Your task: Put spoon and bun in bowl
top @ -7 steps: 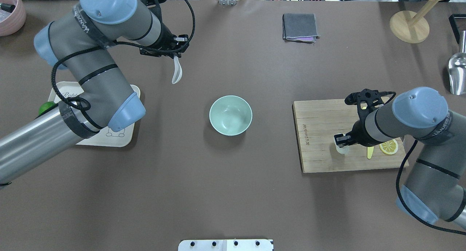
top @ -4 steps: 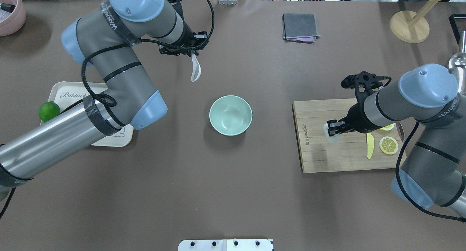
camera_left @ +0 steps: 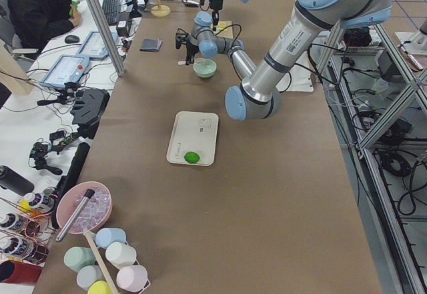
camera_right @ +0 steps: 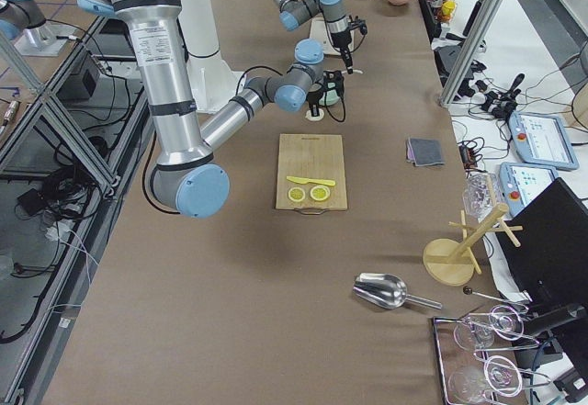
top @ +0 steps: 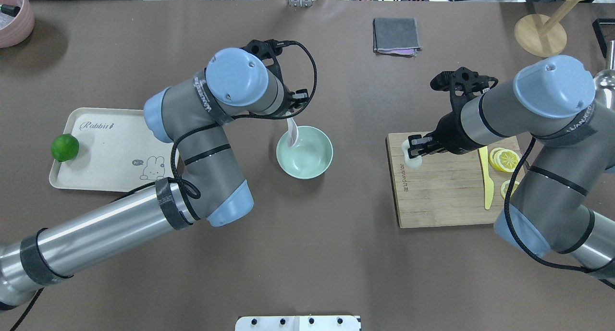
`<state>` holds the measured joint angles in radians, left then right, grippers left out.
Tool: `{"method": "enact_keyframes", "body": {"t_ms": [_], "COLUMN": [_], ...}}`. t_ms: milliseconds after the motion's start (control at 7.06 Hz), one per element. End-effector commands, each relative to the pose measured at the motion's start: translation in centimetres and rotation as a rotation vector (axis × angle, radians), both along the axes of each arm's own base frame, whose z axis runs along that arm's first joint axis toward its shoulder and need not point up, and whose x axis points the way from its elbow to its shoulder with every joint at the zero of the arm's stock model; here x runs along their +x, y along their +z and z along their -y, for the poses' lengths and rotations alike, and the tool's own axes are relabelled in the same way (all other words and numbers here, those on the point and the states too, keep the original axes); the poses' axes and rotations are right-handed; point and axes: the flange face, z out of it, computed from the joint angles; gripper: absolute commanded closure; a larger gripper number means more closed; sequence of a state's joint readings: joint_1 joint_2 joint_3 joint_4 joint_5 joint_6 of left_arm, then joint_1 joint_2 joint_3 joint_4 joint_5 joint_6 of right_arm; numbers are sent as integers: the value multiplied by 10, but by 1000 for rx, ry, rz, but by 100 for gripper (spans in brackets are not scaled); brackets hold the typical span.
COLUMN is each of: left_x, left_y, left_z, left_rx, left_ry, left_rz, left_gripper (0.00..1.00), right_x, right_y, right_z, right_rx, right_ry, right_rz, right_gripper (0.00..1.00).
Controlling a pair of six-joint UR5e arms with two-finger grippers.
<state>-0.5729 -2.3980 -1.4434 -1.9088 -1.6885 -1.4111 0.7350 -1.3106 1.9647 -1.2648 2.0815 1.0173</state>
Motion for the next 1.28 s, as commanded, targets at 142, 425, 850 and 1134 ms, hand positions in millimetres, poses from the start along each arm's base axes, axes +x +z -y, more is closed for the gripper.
{"method": "enact_keyframes", "body": {"t_ms": [142,425,850,1134], "left_x": [22,2,-114,-180], "left_y": [-1,-12,7,81], "left_z": [-27,-29,23,59], "left_rx": [-7,51,166,260], "left_ry": [20,-14,119,134], "left_rz": [-12,-11,191,309], "left_gripper": [100,2,2,2], "right_x": [6,-5,-49,-126], "right_y": [-21,-49,-95,-131], "right_z": [21,32,53,54], "right_rx": [5,3,13,34], "right_ry": [37,42,34,67], "right_rz": [10,6,37,21], "right_gripper": [100,100,100,100]}}
